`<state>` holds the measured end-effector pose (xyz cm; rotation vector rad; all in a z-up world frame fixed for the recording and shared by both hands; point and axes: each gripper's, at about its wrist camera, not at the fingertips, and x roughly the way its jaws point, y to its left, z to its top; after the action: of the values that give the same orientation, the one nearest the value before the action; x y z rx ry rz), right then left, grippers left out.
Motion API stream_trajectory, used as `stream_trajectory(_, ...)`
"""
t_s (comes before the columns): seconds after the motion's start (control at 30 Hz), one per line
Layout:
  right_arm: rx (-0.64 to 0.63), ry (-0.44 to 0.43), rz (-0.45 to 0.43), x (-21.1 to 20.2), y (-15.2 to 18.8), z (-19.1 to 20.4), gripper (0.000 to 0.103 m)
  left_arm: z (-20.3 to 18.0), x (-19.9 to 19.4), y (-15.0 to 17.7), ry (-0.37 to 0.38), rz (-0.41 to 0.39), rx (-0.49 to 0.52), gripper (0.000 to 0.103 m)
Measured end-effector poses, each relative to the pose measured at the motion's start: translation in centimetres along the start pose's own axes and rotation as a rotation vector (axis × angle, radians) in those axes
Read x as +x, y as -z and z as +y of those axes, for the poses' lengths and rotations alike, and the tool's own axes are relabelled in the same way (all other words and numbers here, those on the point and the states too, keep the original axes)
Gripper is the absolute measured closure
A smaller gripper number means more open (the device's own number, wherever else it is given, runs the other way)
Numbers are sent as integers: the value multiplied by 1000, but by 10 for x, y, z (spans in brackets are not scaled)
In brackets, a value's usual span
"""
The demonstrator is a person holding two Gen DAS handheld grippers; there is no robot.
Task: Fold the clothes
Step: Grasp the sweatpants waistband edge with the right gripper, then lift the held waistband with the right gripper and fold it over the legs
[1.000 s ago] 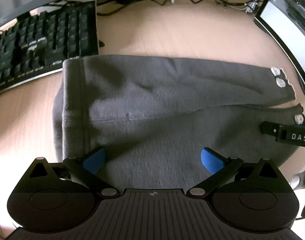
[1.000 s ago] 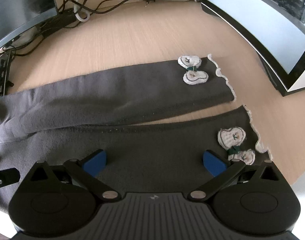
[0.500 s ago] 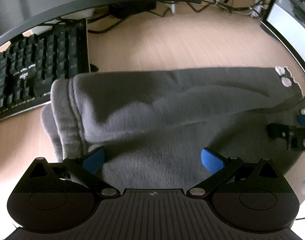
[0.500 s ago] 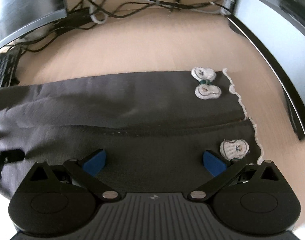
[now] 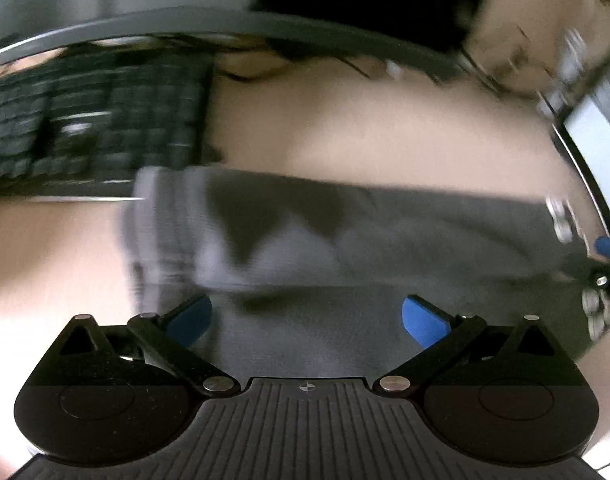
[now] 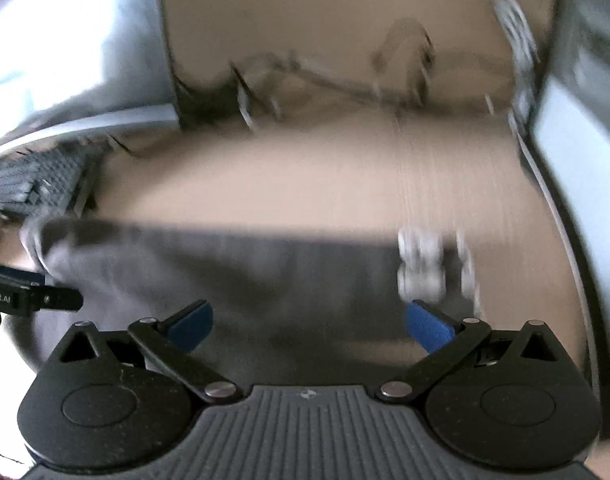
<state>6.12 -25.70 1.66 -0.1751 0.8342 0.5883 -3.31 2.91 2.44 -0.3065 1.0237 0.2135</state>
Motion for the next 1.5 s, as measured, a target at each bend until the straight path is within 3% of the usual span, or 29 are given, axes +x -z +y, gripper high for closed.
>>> stream_trajectory(0.17, -169, -114, -46, 26, -37, 24, 0, 32, -22, 11, -108, -35, -161, 0)
stream_trajectory(0.3, -321, -209, -42, 61, -51, 63, 3, 46, -40, 28, -176, -76, -223, 0)
stream_trajectory(0.37, -396, -280, -39, 77, -55, 84, 26, 53, -50, 36, -194, -98, -253, 0)
stream_trajectory(0.47, -461, -363, -27, 94, -59, 108, 33, 63, -64, 49, -192, -122, -315, 0)
stream_trajectory(0.5, -472, -365, -28, 98, -59, 112, 35, 66, -67, 52, -188, -127, -337, 0)
stream_trajectory(0.57, -466, -369, -16, 109, -61, 115, 54, 71, -70, 56, -182, -130, -374, 0)
stream_trajectory(0.8, -382, -416, 78, 129, -57, 102, 54, 67, -69, 60, -168, -119, -381, 0)
stream_trajectory(0.83, -387, -420, 82, 126, -54, 103, 60, 66, -67, 60, -166, -115, -375, 0)
stream_trajectory(0.87, -392, -422, 86, 124, -51, 104, 84, 65, -66, 59, -163, -111, -371, 0)
stream_trajectory(0.93, -384, -407, 78, 114, -47, 103, 96, 63, -62, 56, -155, -101, -362, 0)
stream_trajectory(1.2, -231, -457, -2, 31, -47, 81, 98, 58, -67, 28, -88, -130, -300, 0)
stream_trajectory(1.5, -155, -423, 194, 19, 43, 92, 97, 51, -69, -8, 4, -186, -227, 0)
